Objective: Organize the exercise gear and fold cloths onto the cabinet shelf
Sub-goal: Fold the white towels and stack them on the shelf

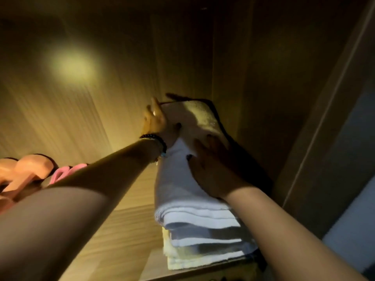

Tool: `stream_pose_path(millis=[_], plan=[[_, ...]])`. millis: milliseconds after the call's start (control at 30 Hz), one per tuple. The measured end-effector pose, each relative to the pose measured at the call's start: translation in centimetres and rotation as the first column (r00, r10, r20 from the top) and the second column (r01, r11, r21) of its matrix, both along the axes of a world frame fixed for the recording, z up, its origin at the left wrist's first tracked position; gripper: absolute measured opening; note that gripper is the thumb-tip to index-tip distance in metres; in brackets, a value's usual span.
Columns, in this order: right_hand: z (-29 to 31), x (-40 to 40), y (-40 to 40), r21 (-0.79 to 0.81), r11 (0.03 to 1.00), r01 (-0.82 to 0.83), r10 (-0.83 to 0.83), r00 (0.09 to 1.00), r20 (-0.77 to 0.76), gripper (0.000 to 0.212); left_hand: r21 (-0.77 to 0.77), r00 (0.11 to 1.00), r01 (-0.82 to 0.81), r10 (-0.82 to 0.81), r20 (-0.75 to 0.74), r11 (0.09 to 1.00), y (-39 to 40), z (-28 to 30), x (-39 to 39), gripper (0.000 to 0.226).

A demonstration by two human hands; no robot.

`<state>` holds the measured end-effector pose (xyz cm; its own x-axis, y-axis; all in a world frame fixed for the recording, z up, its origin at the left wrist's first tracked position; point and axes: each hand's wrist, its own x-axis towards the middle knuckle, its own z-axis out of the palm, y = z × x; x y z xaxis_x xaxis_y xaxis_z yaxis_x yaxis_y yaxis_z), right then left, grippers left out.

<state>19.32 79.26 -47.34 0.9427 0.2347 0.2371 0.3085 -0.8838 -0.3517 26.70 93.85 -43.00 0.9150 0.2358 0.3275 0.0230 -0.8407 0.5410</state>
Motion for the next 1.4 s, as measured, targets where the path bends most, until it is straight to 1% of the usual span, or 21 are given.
stream_pose_path(millis=[33,67,133,167,200,267,333,433,567,633,700,767,833,900,1000,1100,1167,1267,1333,1367,1400], plan=[[-0.2,0.0,-0.1,-0.010,1.000,0.009,-0.009,1.000,-0.016,0.056,0.131,0.996,0.063,-0.071,0.056,0.989,0.0,0.7,0.3,0.090],[-0.3,0.1,-0.1,0.022,1.000,-0.005,0.005,1.000,-0.023,0.056,0.257,0.978,0.137,-0.172,0.118,0.957,0.0,1.2,0.9,0.079],[-0.2,-0.3,0.0,0.143,0.989,-0.043,0.052,0.997,-0.061,0.057,0.399,0.926,0.304,-0.367,0.089,0.865,-0.6,2.1,1.5,0.051],[-0.5,-0.6,0.1,0.157,0.986,-0.048,0.060,0.996,-0.067,0.058,0.425,0.908,0.369,-0.419,0.025,0.827,-1.0,2.0,2.2,0.043],[-0.6,-0.8,0.1,0.113,0.993,-0.034,0.042,0.996,-0.075,0.060,0.412,0.891,0.423,-0.454,-0.027,0.807,-1.3,1.6,2.7,0.041],[-0.9,-0.9,-0.2,0.083,0.996,0.014,-0.007,0.997,-0.080,0.065,0.338,0.869,0.484,-0.489,-0.076,0.807,-1.9,-0.1,3.5,0.045],[-0.9,-1.0,-0.2,0.094,0.995,0.025,-0.018,0.997,-0.074,0.071,0.323,0.870,0.478,-0.491,-0.045,0.817,-1.9,-1.9,4.5,0.048],[-1.0,-0.7,-0.1,0.109,0.993,0.038,-0.030,0.997,-0.076,0.079,0.346,0.853,0.500,-0.520,-0.038,0.794,-1.2,-2.9,5.7,0.050],[-0.6,0.2,-0.4,0.133,0.990,0.035,-0.021,0.994,-0.105,0.082,0.386,0.879,0.468,-0.464,-0.109,0.795,-1.6,-3.1,5.8,0.052],[-0.8,0.3,-0.6,0.113,0.994,0.013,0.002,0.992,-0.125,0.082,0.399,0.893,0.448,-0.385,-0.232,0.800,-2.0,-2.9,5.2,0.056],[-1.1,0.5,-0.7,0.110,0.994,0.009,0.007,0.990,-0.143,0.082,0.381,0.877,0.455,-0.331,-0.348,0.805,-1.8,-2.6,4.0,0.063],[-1.4,0.9,-0.7,0.125,0.992,0.023,-0.005,0.990,-0.143,0.083,0.328,0.860,0.461,-0.324,-0.394,0.824,-1.3,-2.6,1.9,0.062],[-1.6,0.8,-0.6,0.124,0.992,0.029,-0.013,0.992,-0.127,0.082,0.266,0.851,0.459,-0.335,-0.404,0.847,-0.9,-2.7,-0.8,0.058],[-1.6,0.1,-0.7,0.079,0.996,0.029,-0.021,0.994,-0.110,0.080,0.215,0.846,0.455,-0.344,-0.407,0.864,-0.8,-2.7,-3.9,0.056],[-1.4,-1.9,-1.3,0.024,0.996,0.083,-0.079,0.987,-0.137,0.074,0.133,0.846,0.437,-0.357,-0.396,0.890,-0.5,-2.8,-8.8,0.055],[-1.7,-5.0,-2.3,-0.101,0.988,0.114,-0.132,0.973,-0.189,0.064,0.177,0.849,0.471,-0.389,-0.358,0.864,0.3,-4.2,-13.0,0.055],[-1.8,-7.3,-2.8,-0.138,0.983,0.117,-0.143,0.971,-0.194,0.059,0.134,0.861,0.452,-0.392,-0.324,0.882,0.5,-5.2,-15.4,0.056],[-1.2,-10.4,-3.3,-0.043,0.989,0.139,-0.144,0.976,-0.162,0.048,0.009,0.858,0.430,-0.406,-0.314,0.903,0.5,-5.0,-18.7,0.048],[-0.5,-11.9,-4.2,0.058,0.991,0.117,-0.105,0.978,-0.181,0.038,-0.120,0.865,0.387,-0.405,-0.297,0.914,0.8,-3.8,-20.6,0.028],[0.0,-12.6,-4.7,0.103,0.990,0.099,-0.079,0.980,-0.184,0.035,-0.148,0.874,0.376,-0.403,-0.272,0.915,1.0,-3.2,-21.4,0.022],[0.7,-13.5,-5.3,0.128,0.988,0.081,-0.057,0.982,-0.180,0.038,-0.130,0.871,0.389,-0.410,-0.270,0.912,1.3,-2.6,-22.3,0.015]])
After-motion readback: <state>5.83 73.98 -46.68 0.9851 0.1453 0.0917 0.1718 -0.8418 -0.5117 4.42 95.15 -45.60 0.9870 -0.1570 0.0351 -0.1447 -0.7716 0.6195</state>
